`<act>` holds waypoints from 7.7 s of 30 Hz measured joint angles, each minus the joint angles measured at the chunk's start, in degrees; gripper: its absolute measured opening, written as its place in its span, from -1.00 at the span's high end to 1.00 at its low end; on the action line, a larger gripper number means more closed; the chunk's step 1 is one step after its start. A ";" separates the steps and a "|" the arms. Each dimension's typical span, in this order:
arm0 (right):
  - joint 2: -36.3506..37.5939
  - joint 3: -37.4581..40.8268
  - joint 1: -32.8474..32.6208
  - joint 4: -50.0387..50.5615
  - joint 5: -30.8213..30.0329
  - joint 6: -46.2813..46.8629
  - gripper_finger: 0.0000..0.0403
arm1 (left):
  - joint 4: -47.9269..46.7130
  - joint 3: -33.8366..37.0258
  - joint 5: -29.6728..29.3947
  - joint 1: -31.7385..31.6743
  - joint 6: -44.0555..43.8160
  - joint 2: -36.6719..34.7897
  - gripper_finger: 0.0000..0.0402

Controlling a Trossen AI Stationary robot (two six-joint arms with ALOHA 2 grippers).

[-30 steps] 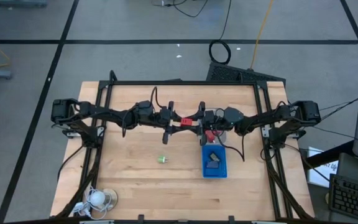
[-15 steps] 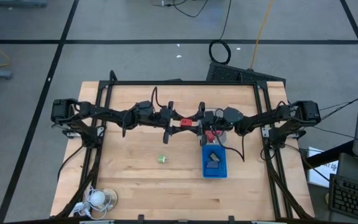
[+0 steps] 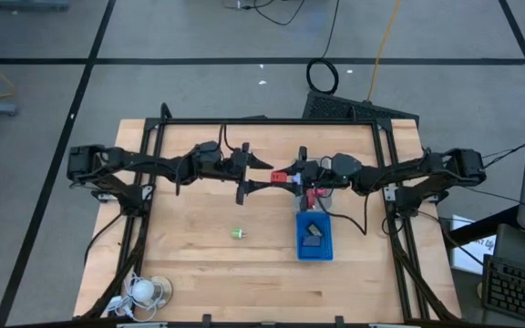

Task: Pick & Place Office items
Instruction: Put the red charger adapter into the gray bin, then put the green charger adapter into the gray bin

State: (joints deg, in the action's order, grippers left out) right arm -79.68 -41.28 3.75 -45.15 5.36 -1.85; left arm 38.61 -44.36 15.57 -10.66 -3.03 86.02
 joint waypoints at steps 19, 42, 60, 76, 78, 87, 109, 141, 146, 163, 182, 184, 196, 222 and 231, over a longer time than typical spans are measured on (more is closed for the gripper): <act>15.76 7.72 4.71 20.44 -11.77 0.28 0.42 | -21.25 14.63 -7.62 -4.72 8.89 -31.74 -0.34; 9.23 8.02 3.09 31.70 -6.64 25.49 0.43 | -17.75 22.84 -16.13 -9.57 1.41 -43.30 -0.34; 4.62 8.02 -1.62 34.22 -9.75 28.92 0.40 | -17.75 22.84 -16.13 -9.57 0.74 -43.30 -0.34; 4.63 8.02 -1.62 34.25 -9.63 28.10 0.23 | -17.77 22.84 -16.13 -9.57 0.55 -43.30 -0.34; 4.63 8.02 -1.62 34.23 -9.63 27.97 0.20 | -17.77 22.84 -16.13 -9.57 0.55 -43.30 -0.34; 4.63 8.04 -1.62 32.48 -9.76 26.20 0.09 | -17.77 22.84 -16.13 -9.57 0.55 -43.27 -0.34; 13.39 8.11 -1.62 11.17 -9.61 3.92 0.12 | -17.82 22.84 -16.13 -9.57 -3.17 -43.27 -0.34; 16.31 8.04 -1.62 11.14 -6.46 0.86 0.16 | -16.40 21.46 -13.59 21.37 -5.62 -15.01 -0.34; 16.31 8.04 -1.60 11.15 -6.57 0.92 0.16 | -16.45 19.25 -17.05 26.32 -2.81 -10.17 -0.34; 16.31 8.04 -1.60 11.15 -6.57 0.97 0.16 | -18.36 18.21 -23.26 28.59 -4.77 1.04 -0.34; 16.31 8.04 -1.60 11.17 -6.57 0.97 0.18 | -15.52 18.16 -24.61 28.66 -3.39 6.49 -0.34; 16.31 8.04 -1.61 11.15 -6.57 0.97 0.18 | -15.75 18.16 -24.61 28.65 -3.28 6.49 -0.32; 16.31 8.04 -1.62 11.20 -6.57 1.13 0.18 | -15.77 18.18 -24.02 28.64 -3.34 6.49 0.24; 16.28 8.05 -1.61 11.64 -6.57 1.22 0.18 | -16.36 14.32 -35.32 28.57 4.36 6.54 0.35; 15.45 8.07 -1.60 15.16 -6.57 -0.04 0.18 | -21.25 4.68 -45.14 28.33 14.79 6.49 0.35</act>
State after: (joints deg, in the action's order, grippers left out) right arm -64.23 -33.21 2.15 -29.99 -1.21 -1.89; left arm 17.37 -39.68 -29.57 17.67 11.76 92.51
